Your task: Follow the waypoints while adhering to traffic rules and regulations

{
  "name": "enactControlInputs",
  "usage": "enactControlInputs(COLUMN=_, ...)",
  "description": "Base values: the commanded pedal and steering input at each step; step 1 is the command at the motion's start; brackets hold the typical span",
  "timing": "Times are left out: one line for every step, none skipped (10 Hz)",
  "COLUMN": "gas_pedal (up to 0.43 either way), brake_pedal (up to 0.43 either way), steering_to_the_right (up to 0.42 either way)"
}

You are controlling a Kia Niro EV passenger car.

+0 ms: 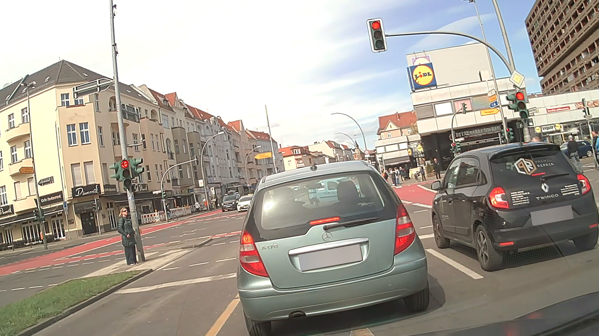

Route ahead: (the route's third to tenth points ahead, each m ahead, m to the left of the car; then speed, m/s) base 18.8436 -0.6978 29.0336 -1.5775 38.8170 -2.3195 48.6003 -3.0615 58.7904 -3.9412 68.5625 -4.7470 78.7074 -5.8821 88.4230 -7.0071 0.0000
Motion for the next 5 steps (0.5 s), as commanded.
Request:
enactControlInputs(gas_pedal=0.0, brake_pedal=0.396, steering_to_the_right=-0.002)
enactControlInputs(gas_pedal=0.0, brake_pedal=0.396, steering_to_the_right=-0.002)
enactControlInputs(gas_pedal=0.0, brake_pedal=0.396, steering_to_the_right=-0.002)
enactControlInputs(gas_pedal=0.0, brake_pedal=0.396, steering_to_the_right=-0.002)
enactControlInputs(gas_pedal=0.0, brake_pedal=0.396, steering_to_the_right=-0.002)
